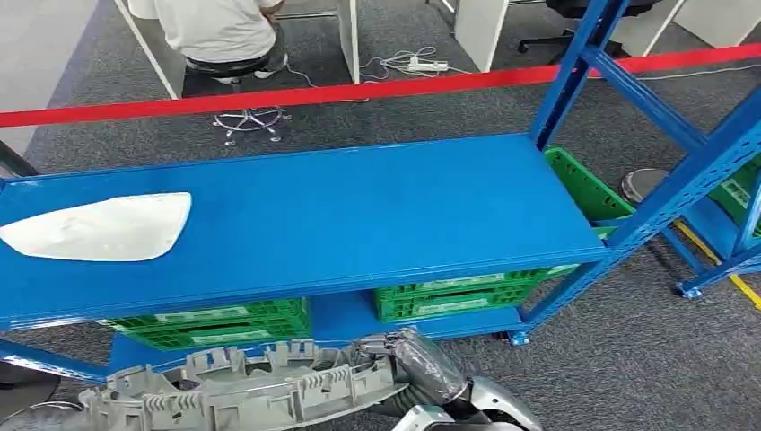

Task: Take the parts from the cabinet and place them on the table.

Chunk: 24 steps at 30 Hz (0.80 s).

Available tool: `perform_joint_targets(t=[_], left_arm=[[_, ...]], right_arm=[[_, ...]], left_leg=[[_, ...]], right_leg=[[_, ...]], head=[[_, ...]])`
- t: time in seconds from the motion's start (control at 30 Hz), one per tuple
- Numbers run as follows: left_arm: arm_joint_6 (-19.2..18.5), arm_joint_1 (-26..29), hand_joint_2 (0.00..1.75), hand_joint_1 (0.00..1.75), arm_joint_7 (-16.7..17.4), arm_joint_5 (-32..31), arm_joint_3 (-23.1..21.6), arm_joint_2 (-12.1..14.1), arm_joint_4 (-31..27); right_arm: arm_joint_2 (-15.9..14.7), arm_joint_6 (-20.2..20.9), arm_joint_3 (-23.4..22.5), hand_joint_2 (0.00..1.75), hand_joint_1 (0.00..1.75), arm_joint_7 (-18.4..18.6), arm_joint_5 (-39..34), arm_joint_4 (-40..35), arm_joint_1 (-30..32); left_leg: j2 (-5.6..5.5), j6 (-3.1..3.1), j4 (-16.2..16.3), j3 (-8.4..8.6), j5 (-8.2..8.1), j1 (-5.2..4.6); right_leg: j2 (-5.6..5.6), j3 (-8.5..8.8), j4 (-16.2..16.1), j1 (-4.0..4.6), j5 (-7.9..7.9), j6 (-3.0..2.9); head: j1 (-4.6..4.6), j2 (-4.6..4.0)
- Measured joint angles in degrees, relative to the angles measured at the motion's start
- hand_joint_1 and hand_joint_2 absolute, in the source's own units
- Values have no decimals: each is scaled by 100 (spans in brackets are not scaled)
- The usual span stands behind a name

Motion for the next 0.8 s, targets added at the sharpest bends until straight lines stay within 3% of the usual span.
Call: perform_joint_targets(t=[0.8], left_arm=[[-133, 10, 0, 0, -48, 96, -103, 7, 0]], right_arm=[[52, -57, -98, 175, 175, -92, -111, 39, 94]], left_leg=[[0, 0, 0, 0, 0, 0]], right_leg=[[0, 0, 0, 0, 0, 0]], head=[[2, 0]])
